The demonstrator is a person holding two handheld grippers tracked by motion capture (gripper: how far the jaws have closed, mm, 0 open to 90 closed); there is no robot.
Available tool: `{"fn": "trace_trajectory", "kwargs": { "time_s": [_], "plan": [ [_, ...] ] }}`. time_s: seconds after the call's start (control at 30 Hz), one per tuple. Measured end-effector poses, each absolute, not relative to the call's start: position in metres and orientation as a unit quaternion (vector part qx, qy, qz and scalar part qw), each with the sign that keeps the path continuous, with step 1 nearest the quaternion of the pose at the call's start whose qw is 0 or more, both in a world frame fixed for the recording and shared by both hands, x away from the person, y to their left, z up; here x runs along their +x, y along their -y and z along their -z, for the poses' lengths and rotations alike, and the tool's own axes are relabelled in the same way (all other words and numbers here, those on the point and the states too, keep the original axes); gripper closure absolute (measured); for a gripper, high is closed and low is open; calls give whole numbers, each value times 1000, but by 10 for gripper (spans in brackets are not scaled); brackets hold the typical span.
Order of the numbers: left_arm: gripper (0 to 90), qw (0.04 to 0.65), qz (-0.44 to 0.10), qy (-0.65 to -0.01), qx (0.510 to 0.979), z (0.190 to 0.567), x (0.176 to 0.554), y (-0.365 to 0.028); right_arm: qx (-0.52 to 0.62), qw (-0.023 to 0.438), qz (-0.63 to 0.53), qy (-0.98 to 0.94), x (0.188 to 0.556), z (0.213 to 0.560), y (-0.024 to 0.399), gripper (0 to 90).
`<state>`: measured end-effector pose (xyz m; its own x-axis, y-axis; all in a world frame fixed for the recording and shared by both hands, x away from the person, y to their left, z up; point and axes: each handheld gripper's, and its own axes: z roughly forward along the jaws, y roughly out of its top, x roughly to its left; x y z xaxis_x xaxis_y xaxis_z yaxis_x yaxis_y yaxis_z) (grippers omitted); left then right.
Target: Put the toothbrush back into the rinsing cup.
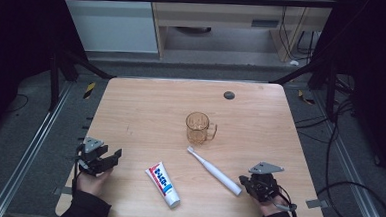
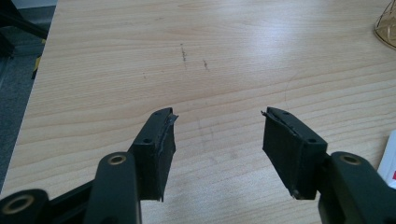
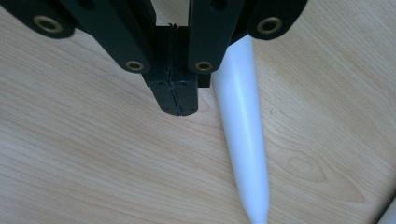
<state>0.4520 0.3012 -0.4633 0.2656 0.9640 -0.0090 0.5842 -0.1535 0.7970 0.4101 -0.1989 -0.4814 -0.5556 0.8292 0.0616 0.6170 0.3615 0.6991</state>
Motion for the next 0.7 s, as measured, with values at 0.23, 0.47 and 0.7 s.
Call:
{"fn": "trace_trajectory", "kwargs": {
  "time_s": [0.23,0.47,0.7],
  "plan": [
    [425,356,-266,-544,712,464,452,-301,443,158,-349,-810,409,479,199,900],
    [422,354,-266,-542,714,465,454,-300,446,175,-364,-799,416,465,203,844],
    [421,353,-264,-541,716,466,455,-300,446,188,-377,-790,426,450,201,759]
  ]
}}
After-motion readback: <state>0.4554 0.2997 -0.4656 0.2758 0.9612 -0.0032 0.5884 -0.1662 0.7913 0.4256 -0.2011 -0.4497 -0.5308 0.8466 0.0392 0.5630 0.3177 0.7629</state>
